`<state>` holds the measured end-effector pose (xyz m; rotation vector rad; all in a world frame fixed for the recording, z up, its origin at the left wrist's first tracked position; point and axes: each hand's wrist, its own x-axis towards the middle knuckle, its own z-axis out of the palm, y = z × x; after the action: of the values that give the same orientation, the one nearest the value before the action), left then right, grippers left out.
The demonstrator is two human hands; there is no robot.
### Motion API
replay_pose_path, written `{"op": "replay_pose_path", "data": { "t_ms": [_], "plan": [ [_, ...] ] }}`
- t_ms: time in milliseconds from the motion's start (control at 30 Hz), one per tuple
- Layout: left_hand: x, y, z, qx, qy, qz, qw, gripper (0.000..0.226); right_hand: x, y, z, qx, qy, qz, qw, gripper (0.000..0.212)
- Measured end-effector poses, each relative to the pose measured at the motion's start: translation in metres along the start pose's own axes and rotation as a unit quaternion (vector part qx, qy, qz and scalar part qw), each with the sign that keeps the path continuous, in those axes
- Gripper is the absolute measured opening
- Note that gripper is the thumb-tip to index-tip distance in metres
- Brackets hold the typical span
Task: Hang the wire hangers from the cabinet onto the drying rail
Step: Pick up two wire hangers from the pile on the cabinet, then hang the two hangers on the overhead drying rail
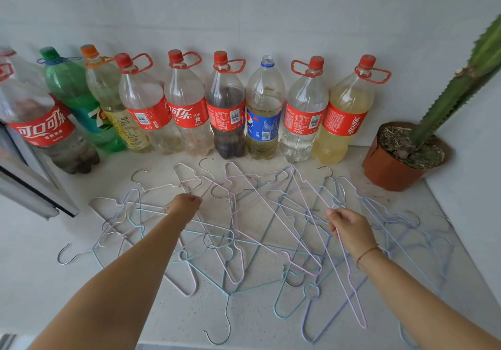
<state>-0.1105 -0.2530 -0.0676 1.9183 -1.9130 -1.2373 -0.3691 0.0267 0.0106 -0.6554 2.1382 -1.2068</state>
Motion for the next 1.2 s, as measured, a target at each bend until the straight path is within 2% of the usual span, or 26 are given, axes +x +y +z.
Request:
{"op": "replay_pose_path", "data": {
  "t_ms": [167, 267, 400, 567, 767, 967, 1200],
  "plan": [
    [-0.029, 0.02, -0.003, -0.19, -0.085, -0.018, 0.978, 0.016, -0.003, 0.0, 0.0, -0.008, -0.007, -0.007, 1.0, 0.025],
    [-0.052, 0.025, -0.004, -0.253, -0.132, -0.022, 0.958, 0.016, -0.005, 0.0, 0.001, -0.016, -0.018, -0.022, 0.999, 0.024],
    [-0.083, 0.03, -0.001, -0.345, -0.147, -0.018, 0.927, 0.016, -0.009, -0.005, 0.002, 0.004, -0.02, -0.025, 0.999, 0.024],
    [-0.128, 0.036, -0.004, -0.394, -0.133, 0.01, 0.909, 0.013, -0.015, -0.015, 0.001, 0.055, -0.022, -0.036, 0.998, 0.025],
    [-0.185, 0.028, -0.016, -0.433, -0.079, 0.011, 0.898, 0.015, -0.027, -0.032, 0.001, 0.079, -0.108, -0.049, 0.99, 0.02],
    [-0.255, 0.003, -0.02, -0.498, 0.023, -0.003, 0.867, 0.017, -0.053, -0.049, 0.003, 0.1, -0.23, -0.073, 0.965, 0.018],
    [-0.355, -0.025, -0.012, -0.55, 0.126, -0.004, 0.826, 0.017, -0.104, -0.063, 0.015, 0.103, -0.334, -0.114, 0.93, 0.019]
  ]
}}
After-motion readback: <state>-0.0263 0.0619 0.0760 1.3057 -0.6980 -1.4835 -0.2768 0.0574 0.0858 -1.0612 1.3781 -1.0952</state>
